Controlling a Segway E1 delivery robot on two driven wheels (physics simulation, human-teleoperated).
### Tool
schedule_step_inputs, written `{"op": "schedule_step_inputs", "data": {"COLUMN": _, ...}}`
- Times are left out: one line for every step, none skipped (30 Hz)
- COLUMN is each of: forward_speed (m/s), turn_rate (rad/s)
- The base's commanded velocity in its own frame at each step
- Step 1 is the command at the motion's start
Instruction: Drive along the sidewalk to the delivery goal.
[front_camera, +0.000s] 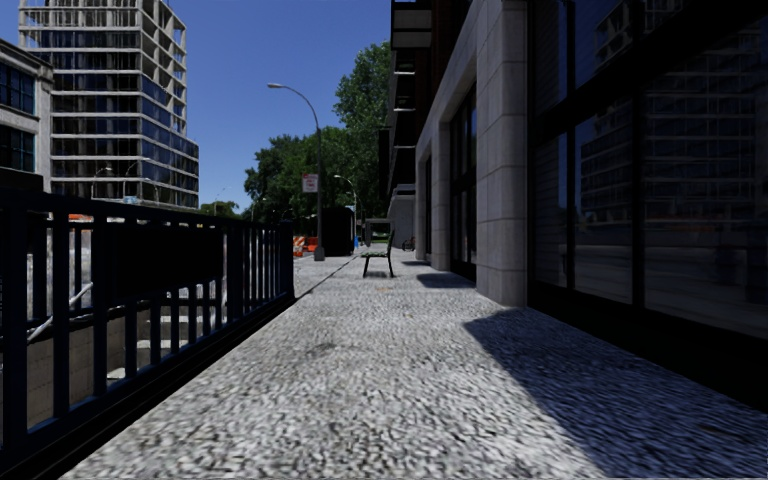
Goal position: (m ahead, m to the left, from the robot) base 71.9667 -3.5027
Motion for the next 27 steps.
{"op": "schedule_step_inputs", "data": {"forward_speed": 1.63, "turn_rate": 0.07}}
{"op": "schedule_step_inputs", "data": {"forward_speed": 1.63, "turn_rate": 0.07}}
{"op": "schedule_step_inputs", "data": {"forward_speed": 1.63, "turn_rate": 0.06}}
{"op": "schedule_step_inputs", "data": {"forward_speed": 1.63, "turn_rate": 0.06}}
{"op": "schedule_step_inputs", "data": {"forward_speed": 1.63, "turn_rate": 0.06}}
{"op": "schedule_step_inputs", "data": {"forward_speed": 1.63, "turn_rate": 0.06}}
{"op": "schedule_step_inputs", "data": {"forward_speed": 1.63, "turn_rate": 0.06}}
{"op": "schedule_step_inputs", "data": {"forward_speed": 1.63, "turn_rate": 0.06}}
{"op": "schedule_step_inputs", "data": {"forward_speed": 1.63, "turn_rate": 0.06}}
{"op": "schedule_step_inputs", "data": {"forward_speed": 1.63, "turn_rate": 0.05}}
{"op": "schedule_step_inputs", "data": {"forward_speed": 1.63, "turn_rate": 0.05}}
{"op": "schedule_step_inputs", "data": {"forward_speed": 1.63, "turn_rate": 0.05}}
{"op": "schedule_step_inputs", "data": {"forward_speed": 1.63, "turn_rate": 0.05}}
{"op": "schedule_step_inputs", "data": {"forward_speed": 1.63, "turn_rate": 0.05}}
{"op": "schedule_step_inputs", "data": {"forward_speed": 1.63, "turn_rate": 0.05}}
{"op": "schedule_step_inputs", "data": {"forward_speed": 1.63, "turn_rate": 0.05}}
{"op": "schedule_step_inputs", "data": {"forward_speed": 1.63, "turn_rate": 0.05}}
{"op": "schedule_step_inputs", "data": {"forward_speed": 1.63, "turn_rate": 0.05}}
{"op": "schedule_step_inputs", "data": {"forward_speed": 1.63, "turn_rate": 0.05}}
{"op": "schedule_step_inputs", "data": {"forward_speed": 1.63, "turn_rate": 0.05}}
{"op": "schedule_step_inputs", "data": {"forward_speed": 1.63, "turn_rate": 0.05}}
{"op": "schedule_step_inputs", "data": {"forward_speed": 1.63, "turn_rate": 0.05}}
{"op": "schedule_step_inputs", "data": {"forward_speed": 1.63, "turn_rate": 0.05}}
{"op": "schedule_step_inputs", "data": {"forward_speed": 1.63, "turn_rate": 0.05}}
{"op": "schedule_step_inputs", "data": {"forward_speed": 1.63, "turn_rate": 0.05}}
{"op": "schedule_step_inputs", "data": {"forward_speed": 1.63, "turn_rate": 0.05}}
{"op": "schedule_step_inputs", "data": {"forward_speed": 1.63, "turn_rate": 0.04}}
